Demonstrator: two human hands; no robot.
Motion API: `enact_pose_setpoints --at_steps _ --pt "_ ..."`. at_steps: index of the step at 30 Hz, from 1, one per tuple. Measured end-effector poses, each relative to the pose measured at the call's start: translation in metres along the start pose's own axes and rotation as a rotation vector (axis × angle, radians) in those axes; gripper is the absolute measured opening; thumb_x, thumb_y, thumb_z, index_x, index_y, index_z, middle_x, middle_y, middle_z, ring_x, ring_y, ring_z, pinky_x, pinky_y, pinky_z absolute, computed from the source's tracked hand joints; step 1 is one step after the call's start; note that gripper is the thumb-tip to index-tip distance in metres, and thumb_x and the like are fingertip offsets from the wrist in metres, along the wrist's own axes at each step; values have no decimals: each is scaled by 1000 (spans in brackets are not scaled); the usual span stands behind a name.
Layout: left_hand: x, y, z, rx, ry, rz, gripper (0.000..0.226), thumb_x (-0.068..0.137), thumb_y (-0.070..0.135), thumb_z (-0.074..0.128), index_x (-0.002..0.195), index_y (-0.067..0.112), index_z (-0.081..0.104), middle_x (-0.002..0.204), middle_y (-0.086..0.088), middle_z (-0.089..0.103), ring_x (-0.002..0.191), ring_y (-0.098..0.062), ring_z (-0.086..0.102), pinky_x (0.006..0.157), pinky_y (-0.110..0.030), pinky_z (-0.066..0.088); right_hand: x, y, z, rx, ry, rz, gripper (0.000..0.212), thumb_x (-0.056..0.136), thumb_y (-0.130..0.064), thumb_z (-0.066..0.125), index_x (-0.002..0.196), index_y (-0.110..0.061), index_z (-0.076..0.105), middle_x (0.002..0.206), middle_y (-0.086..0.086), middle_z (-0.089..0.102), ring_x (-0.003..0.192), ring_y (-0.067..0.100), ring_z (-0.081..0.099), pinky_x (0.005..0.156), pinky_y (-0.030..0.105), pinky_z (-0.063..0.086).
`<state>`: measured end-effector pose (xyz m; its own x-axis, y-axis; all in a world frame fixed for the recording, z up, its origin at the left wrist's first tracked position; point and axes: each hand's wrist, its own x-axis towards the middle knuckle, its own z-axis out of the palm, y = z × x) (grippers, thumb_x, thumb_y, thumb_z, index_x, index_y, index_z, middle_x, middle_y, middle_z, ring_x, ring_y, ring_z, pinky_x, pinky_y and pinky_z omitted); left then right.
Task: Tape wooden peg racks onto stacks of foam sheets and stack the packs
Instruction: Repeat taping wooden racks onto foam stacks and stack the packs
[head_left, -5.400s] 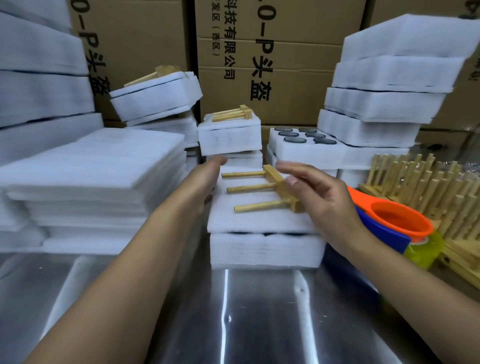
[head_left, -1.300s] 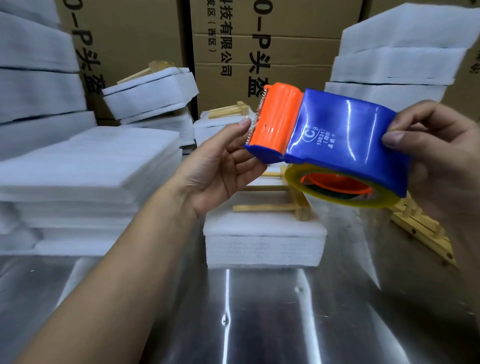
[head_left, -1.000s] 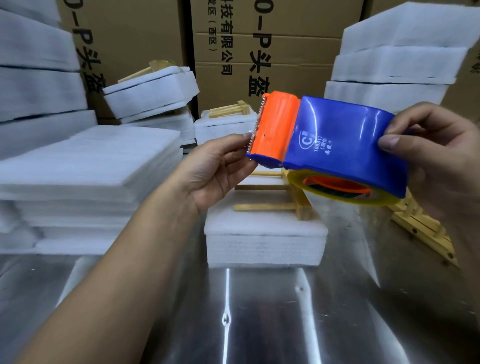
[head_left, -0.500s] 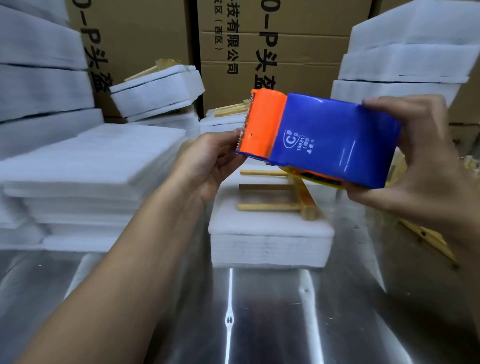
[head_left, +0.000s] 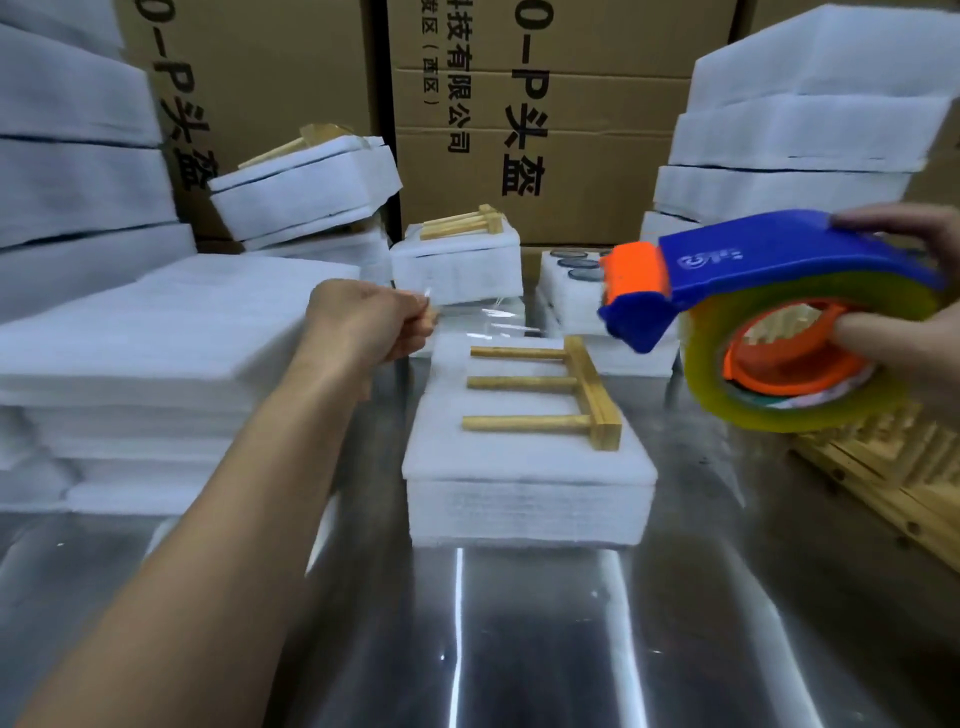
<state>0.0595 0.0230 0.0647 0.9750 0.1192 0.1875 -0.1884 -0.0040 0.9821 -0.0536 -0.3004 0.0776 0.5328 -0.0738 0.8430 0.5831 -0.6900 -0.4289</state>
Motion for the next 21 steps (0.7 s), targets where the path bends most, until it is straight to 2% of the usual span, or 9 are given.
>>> enact_pose_setpoints --at_steps 2,4,7,10,13,16,18,19,21 --pt "2 -6 -4 199 77 57 22 83 1 59 63 5 67 54 -3 63 46 -9 58 57 -21 55 -2 -2 10 35 -48 -4 65 57 -2 66 111 -38 60 120 8 51 87 -7 61 78 8 48" --pt "-1 -8 -4 347 137 129 20 77 2 53 65 -3 68 58 -11 62 52 -20 54 63 -28 53 -2 -1 17 -3 -73 21 65 56 -5 66 103 -50 59 114 9 50 81 -8 62 70 6 48" --pt "-6 -7 -4 591 205 237 23 76 6 49 73 -6 68 75 -24 65 67 -32 60 62 -33 51 -5 2 16 63 -56 94 64 57 -6 67 103 -51 60 119 18 53 78 -2 65 67 10 51" --pt "-7 -2 -10 738 232 268 22 76 9 50 72 -3 68 74 -23 65 77 -36 62 61 -35 50 -6 1 24 98 -64 142 63 58 -5 66 100 -51 61 113 7 58 74 -2 66 62 10 51" --pt "-3 -5 -13 894 179 230 19 77 9 49 69 -3 62 69 -17 65 70 -35 61 59 -31 47 -8 -3 36 153 -79 160 63 58 2 67 97 -46 62 119 11 54 73 -1 66 62 10 50" --pt "1 -11 -13 1003 85 127 12 78 5 52 71 2 61 70 -14 66 72 -32 65 60 -30 49 -10 -7 44 135 -89 200 69 65 22 65 98 -38 61 123 22 52 68 -2 65 61 10 50" --pt "3 -14 -13 1084 23 57 12 78 -1 53 68 3 59 56 -9 63 62 -27 65 51 -26 47 -11 -9 47 131 -100 212 65 65 21 66 98 -35 61 122 23 53 65 -2 64 59 10 49" --pt "5 -16 -12 1104 -19 12 15 77 -4 54 65 2 58 50 -8 61 58 -25 65 50 -26 48 -12 -10 48 136 -109 219 63 64 19 66 97 -34 61 122 23 53 64 -3 63 58 9 48" --pt "6 -18 -9 1112 -128 -102 19 80 -9 53 63 -1 56 57 -13 64 62 -30 68 55 -34 57 -13 -10 50 149 -121 247 62 68 22 62 96 -33 60 119 23 54 61 -2 63 56 9 46"
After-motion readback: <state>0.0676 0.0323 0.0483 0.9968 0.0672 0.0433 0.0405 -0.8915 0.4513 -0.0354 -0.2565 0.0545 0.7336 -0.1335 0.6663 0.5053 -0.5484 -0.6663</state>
